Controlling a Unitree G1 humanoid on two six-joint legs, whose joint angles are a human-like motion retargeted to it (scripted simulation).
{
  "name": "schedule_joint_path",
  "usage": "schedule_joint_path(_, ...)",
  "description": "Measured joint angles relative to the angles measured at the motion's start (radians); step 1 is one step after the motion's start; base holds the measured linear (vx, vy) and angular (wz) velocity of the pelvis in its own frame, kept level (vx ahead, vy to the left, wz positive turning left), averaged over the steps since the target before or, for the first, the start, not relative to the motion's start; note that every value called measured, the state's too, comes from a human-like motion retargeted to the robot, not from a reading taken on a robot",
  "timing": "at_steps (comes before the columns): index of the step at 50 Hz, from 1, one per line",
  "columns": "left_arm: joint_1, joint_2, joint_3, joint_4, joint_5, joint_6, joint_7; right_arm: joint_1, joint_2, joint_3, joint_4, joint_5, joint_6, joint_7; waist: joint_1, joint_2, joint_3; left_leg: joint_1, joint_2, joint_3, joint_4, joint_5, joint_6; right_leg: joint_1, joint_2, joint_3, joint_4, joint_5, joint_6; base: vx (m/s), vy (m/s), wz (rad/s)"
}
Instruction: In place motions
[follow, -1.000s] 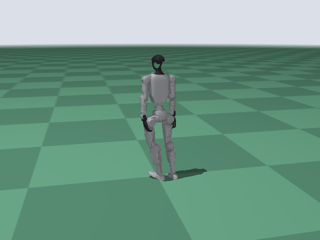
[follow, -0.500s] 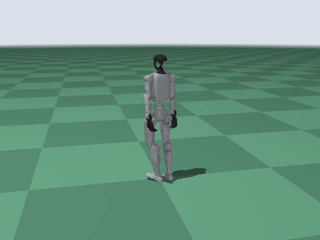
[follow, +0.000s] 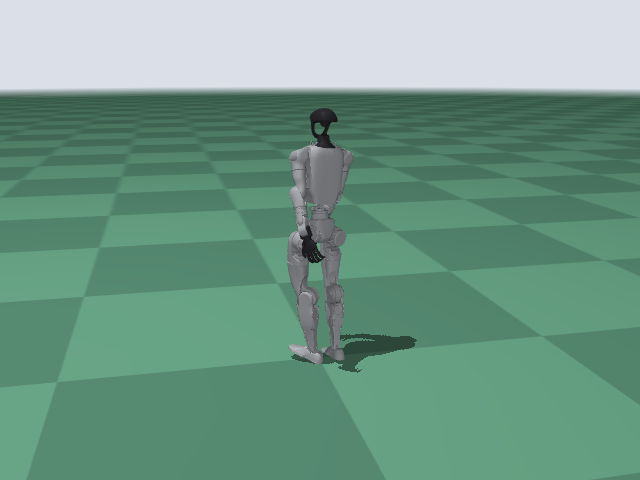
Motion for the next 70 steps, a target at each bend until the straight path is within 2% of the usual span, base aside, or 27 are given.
schedule_joint_path(7, -0.259, -0.033, -0.038, -0.045, -0.077, 0.000, 0.046, 0.131, -0.067, -0.049, 0.149, -0.077, 0.026, -0.057, -0.007, -0.001, -0.013, -0.011, 0.006, 0.001, 0.005, -0.003, -0.002, -0.006, 0.001, -0.009, -0.001, 0.001, 0.003, 0.00, 0.00, 0.00)
schedule_joint_path(12, -0.419, -0.032, -0.124, -0.135, -0.083, -0.021, 0.044, 0.246, -0.143, -0.092, 0.254, -0.189, 0.043, -0.094, -0.018, 0.004, -0.024, -0.022, 0.010, -0.004, 0.006, -0.007, 0.001, -0.014, 0.003, -0.023, -0.003, 0.000, 0.008, 0.00, 0.00, 0.00)
schedule_joint_path(20, -0.553, -0.011, -0.242, -0.271, 0.011, -0.059, 0.069, 0.383, -0.233, -0.192, 0.404, -0.139, 0.057, -0.166, -0.005, -0.001, -0.022, -0.022, 0.010, 0.000, 0.013, -0.016, 0.001, -0.015, 0.000, -0.023, -0.002, 0.001, 0.010, 0.00, 0.00, 0.00)
schedule_joint_path(29, -0.503, -0.024, -0.229, -0.237, 0.014, -0.061, 0.066, 0.373, -0.213, -0.216, 0.401, -0.031, -0.007, -0.202, -0.004, 0.015, -0.023, -0.030, 0.009, -0.005, 0.016, -0.016, 0.003, -0.016, -0.002, -0.029, 0.000, -0.005, 0.009, 0.00, 0.00, 0.00)
schedule_joint_path(35, -0.349, -0.039, -0.164, -0.117, 0.047, -0.035, 0.061, 0.236, -0.137, -0.087, 0.338, -0.020, -0.022, -0.172, -0.012, 0.027, -0.021, -0.025, 0.007, -0.004, 0.009, -0.010, 0.007, -0.011, 0.001, -0.023, -0.001, -0.008, 0.004, 0.01, 0.00, 0.15)
schedule_joint_path(37, -0.284, -0.042, -0.144, -0.080, 0.043, -0.028, 0.063, 0.193, -0.109, -0.042, 0.285, -0.023, -0.024, -0.143, -0.082, 0.033, -0.016, -0.026, -0.009, -0.069, 0.011, 0.000, 0.011, 0.001, -0.004, -0.086, -0.015, 0.002, 0.001, 0.03, 0.00, 0.85)
schedule_joint_path(40, -0.183, -0.048, -0.109, -0.042, 0.038, -0.019, 0.058, 0.130, -0.065, 0.022, 0.195, -0.020, -0.039, -0.096, -0.011, 0.029, -0.015, -0.013, 0.008, 0.012, 0.003, -0.010, 0.005, 0.000, 0.005, -0.003, -0.005, -0.009, 0.006, 0.01, 0.00, -0.93)
schedule_joint_path(46, 0.040, -0.063, -0.025, -0.031, 0.041, -0.007, 0.017, 0.009, 0.018, 0.116, 0.011, 0.022, -0.078, -0.038, -0.030, 0.035, -0.015, -0.009, 0.007, 0.007, 0.001, -0.010, 0.005, -0.003, 0.010, 0.005, -0.004, -0.004, 0.000, 0.00, 0.00, -0.04)
schedule_joint_path(51, 0.115, -0.076, 0.049, -0.031, 0.007, 0.002, 0.013, -0.036, 0.042, 0.156, -0.060, 0.028, -0.086, -0.026, -0.034, 0.033, -0.018, -0.009, 0.006, 0.004, -0.001, -0.008, 0.004, -0.005, 0.009, 0.005, -0.003, -0.004, 0.000, 0.00, 0.00, 0.00)
schedule_joint_path(60, -0.046, -0.068, 0.007, -0.013, -0.078, 0.037, 0.048, 0.033, -0.014, 0.195, -0.002, -0.124, -0.092, -0.055, -0.034, 0.015, -0.025, -0.017, 0.001, -0.013, 0.003, -0.003, 0.005, 0.000, 0.003, -0.014, -0.003, -0.008, -0.001, 0.00, 0.00, 0.02)
schedule_joint_path(65, -0.231, -0.057, -0.062, -0.041, -0.074, 0.042, 0.094, 0.130, -0.065, 0.125, 0.123, -0.214, -0.050, -0.074, -0.035, 0.013, -0.032, -0.028, 0.003, -0.019, 0.008, -0.004, 0.007, -0.003, 0.002, -0.024, -0.005, -0.009, 0.001, 0.00, -0.01, -0.31)
schedule_joint_path(67, -0.296, -0.048, -0.110, -0.070, -0.058, 0.048, 0.105, 0.168, -0.086, 0.072, 0.180, -0.239, -0.033, -0.088, 0.133, -0.005, -0.015, -0.047, 0.027, 0.147, 0.006, 0.016, 0.028, -0.017, 0.031, 0.143, -0.004, 0.013, -0.007, 0.01, -0.02, -3.15)
schedule_joint_path(68, -0.318, -0.042, -0.134, -0.083, -0.046, 0.050, 0.105, 0.186, -0.096, 0.048, 0.200, -0.245, -0.026, -0.093, 0.166, -0.004, -0.010, -0.045, 0.026, 0.175, -0.001, 0.018, 0.041, -0.017, 0.043, 0.174, -0.004, 0.018, -0.010, 0.00, -0.02, -0.48)
schedule_joint_path(69, -0.348, -0.034, -0.171, -0.106, -0.030, 0.049, 0.103, 0.208, -0.113, 0.008, 0.225, -0.248, -0.016, -0.101, 0.088, -0.002, -0.021, -0.041, 0.019, 0.098, 0.007, 0.005, 0.022, -0.013, 0.022, 0.093, -0.005, 0.008, -0.004, -0.02, -0.02, 3.12)
schedule_joint_path(70, -0.381, -0.025, -0.215, -0.134, -0.010, 0.045, 0.101, 0.234, -0.133, -0.041, 0.253, -0.250, -0.005, -0.110, -0.046, 0.001, -0.040, -0.036, 0.010, -0.032, 0.023, -0.014, -0.012, -0.006, -0.016, -0.043, -0.007, -0.009, 0.007, -0.02, -0.03, 3.19)
